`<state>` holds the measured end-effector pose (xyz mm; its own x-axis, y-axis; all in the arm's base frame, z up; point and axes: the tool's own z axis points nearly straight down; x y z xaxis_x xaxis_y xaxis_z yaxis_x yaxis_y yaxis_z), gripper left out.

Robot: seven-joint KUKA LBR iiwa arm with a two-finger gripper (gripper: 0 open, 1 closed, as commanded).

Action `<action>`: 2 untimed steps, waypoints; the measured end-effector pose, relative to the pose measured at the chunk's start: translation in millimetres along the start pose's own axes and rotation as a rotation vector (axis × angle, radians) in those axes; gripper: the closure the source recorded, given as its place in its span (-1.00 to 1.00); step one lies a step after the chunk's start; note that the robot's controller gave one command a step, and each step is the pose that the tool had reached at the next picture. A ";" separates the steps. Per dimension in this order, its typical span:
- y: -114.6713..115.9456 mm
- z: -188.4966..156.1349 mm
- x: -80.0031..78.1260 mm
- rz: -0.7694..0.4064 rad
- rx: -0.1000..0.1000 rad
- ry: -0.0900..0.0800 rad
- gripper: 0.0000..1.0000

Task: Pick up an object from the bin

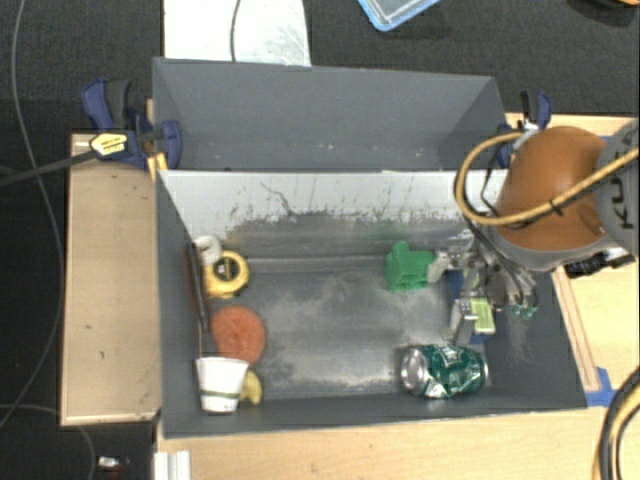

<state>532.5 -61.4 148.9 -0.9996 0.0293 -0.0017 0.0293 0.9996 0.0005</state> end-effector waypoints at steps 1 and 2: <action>-19.2 6.4 2.3 0.043 0.001 -0.001 -1.00; -19.3 19.7 7.9 0.041 0.000 -0.005 -1.00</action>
Offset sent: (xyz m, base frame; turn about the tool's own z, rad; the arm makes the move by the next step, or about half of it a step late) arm -0.0244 -0.0248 -0.0507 -0.1117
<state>524.1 -80.4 129.2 -0.9975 0.0702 -0.0069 0.0702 0.9975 0.0009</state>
